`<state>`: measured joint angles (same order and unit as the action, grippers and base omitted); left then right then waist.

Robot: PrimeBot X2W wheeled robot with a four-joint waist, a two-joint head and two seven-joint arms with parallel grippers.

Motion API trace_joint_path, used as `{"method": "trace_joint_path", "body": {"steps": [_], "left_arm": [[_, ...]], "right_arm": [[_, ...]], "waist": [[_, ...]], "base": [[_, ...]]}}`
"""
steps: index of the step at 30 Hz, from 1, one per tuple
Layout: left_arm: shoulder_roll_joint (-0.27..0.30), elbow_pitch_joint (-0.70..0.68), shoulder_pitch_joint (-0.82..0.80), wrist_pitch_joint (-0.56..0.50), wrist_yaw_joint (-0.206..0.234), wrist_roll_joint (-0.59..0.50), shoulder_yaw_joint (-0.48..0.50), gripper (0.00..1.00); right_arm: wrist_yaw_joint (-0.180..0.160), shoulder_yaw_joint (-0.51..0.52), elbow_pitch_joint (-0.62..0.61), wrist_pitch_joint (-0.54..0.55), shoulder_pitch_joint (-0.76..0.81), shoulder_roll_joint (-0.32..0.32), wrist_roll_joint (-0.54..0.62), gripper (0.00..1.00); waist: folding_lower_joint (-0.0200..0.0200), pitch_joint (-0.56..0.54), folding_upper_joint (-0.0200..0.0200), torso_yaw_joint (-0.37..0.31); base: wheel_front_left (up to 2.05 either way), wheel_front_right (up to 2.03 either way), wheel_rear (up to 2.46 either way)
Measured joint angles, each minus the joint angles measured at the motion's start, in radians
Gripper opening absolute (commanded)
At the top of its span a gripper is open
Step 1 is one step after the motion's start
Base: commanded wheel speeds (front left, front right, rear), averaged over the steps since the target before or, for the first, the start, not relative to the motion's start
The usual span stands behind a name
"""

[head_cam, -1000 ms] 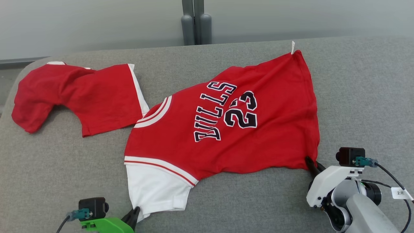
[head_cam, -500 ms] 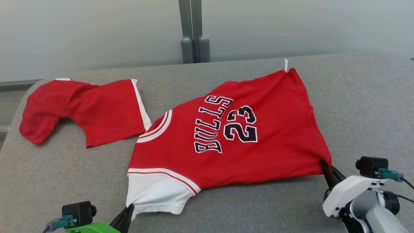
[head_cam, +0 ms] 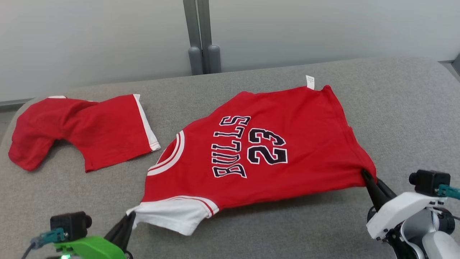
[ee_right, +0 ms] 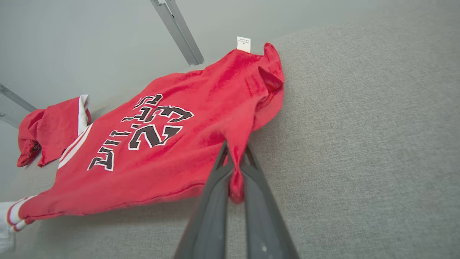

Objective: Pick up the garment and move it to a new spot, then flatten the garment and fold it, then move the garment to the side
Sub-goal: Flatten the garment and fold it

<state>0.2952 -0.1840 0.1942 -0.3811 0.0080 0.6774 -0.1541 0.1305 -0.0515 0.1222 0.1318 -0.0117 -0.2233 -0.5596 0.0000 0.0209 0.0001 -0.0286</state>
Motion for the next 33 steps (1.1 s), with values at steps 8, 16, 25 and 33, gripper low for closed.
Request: {"method": "trace_joint_path", "body": {"steps": [8, 16, 25, 33], "left_arm": [[0.033, 0.089, -0.311, 0.087, -0.066, -0.073, 0.001, 0.00], [0.072, 0.202, -0.820, 0.228, -0.115, -0.144, 0.008, 0.00], [0.125, 0.457, -1.417, 0.197, -0.135, -0.171, -0.094, 0.00], [0.114, 0.672, -1.847, 0.302, -0.137, -0.155, -0.165, 0.00]], "right_arm": [[0.000, -0.073, -0.008, -0.049, -0.228, -0.033, 0.002, 0.00], [0.000, -0.124, 0.056, -0.117, -0.616, -0.127, -0.095, 0.00], [0.000, -0.243, 0.188, -0.096, -1.192, -0.237, -0.166, 0.00], [0.000, -0.313, 0.381, -0.150, -1.638, -0.234, -0.199, 0.00]], "waist": [[0.0000, 0.070, 0.0000, -0.006], [0.0000, 0.204, 0.0000, -0.003], [0.0002, 0.403, 0.0000, 0.008], [0.0003, 0.581, 0.0000, 0.028]], "base": [[0.00, 0.00, 0.00], [0.00, 0.00, 0.00], [0.00, 0.00, 0.00], [0.00, 0.00, 0.00]]}}
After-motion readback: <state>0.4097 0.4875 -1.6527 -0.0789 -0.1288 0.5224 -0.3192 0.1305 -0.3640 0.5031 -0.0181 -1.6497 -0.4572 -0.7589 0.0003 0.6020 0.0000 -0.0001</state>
